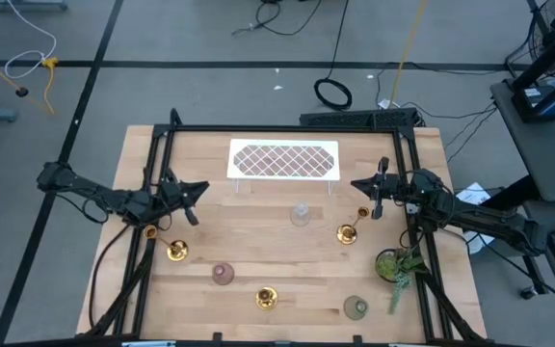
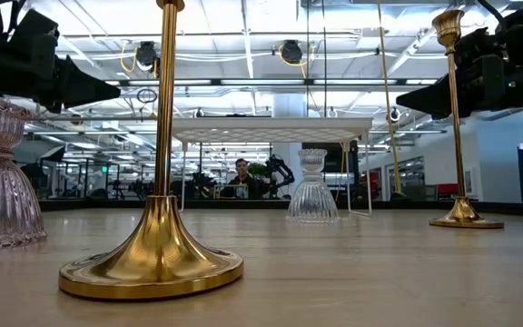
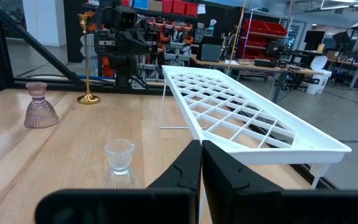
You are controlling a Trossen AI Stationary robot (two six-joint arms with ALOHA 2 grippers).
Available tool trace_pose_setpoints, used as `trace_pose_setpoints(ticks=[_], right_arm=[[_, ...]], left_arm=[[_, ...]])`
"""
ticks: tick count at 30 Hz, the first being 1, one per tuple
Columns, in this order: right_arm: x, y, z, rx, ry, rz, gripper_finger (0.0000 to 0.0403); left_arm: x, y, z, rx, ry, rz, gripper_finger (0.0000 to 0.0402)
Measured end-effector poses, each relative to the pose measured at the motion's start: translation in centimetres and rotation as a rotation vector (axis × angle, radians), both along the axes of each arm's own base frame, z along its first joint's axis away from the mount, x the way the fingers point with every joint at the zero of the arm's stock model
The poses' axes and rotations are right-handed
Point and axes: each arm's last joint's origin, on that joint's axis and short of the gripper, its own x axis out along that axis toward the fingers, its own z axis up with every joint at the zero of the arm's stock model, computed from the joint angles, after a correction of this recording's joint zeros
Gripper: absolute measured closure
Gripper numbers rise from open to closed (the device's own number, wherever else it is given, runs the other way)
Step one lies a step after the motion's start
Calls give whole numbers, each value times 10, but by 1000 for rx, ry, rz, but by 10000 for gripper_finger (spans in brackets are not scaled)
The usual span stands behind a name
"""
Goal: Pick & Place candle stick holders
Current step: Put the right golden candle holder on the shelf
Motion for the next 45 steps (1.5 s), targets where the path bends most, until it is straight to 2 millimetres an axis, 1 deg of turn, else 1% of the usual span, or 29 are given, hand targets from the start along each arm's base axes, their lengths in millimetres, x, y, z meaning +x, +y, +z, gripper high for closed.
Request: trace_pose_setpoints(ticks=[6,9,13,15,20,23,25,30,32,35,39,41,43,45], right_arm=[[0,0,5,54,-58,2,394],[0,0,9,33,-95,2,394],[-1,0,15,4,-160,4,394],[-1,1,18,-6,-186,6,394],[-2,1,19,-44,-188,23,391],[-1,4,17,-48,-167,133,371],[-1,6,18,-45,-168,187,348],[-1,6,17,-41,-153,193,275],[0,8,11,-8,-95,266,247],[0,12,3,75,-15,427,217],[-2,18,-1,125,34,614,197],[-2,20,0,119,29,665,196],[-2,21,0,112,24,667,196],[-1,20,1,99,18,609,198]], left_arm=[[1,-1,0,6,1,-53,362],[1,-1,1,42,9,-45,362],[0,-1,6,23,-45,-41,362],[0,-1,8,42,-52,-40,362],[0,-2,10,94,-42,-69,355],[0,-2,10,97,-44,-78,335],[0,-2,12,95,-50,-77,317],[0,-2,17,99,-61,-76,273],[0,-2,17,99,-60,-76,260],[0,-2,17,89,-64,-77,246],[0,-2,17,97,-60,-77,237],[0,-2,17,97,-59,-77,236],[0,-2,17,94,-61,-77,236],[0,-2,17,94,-62,-77,236]])
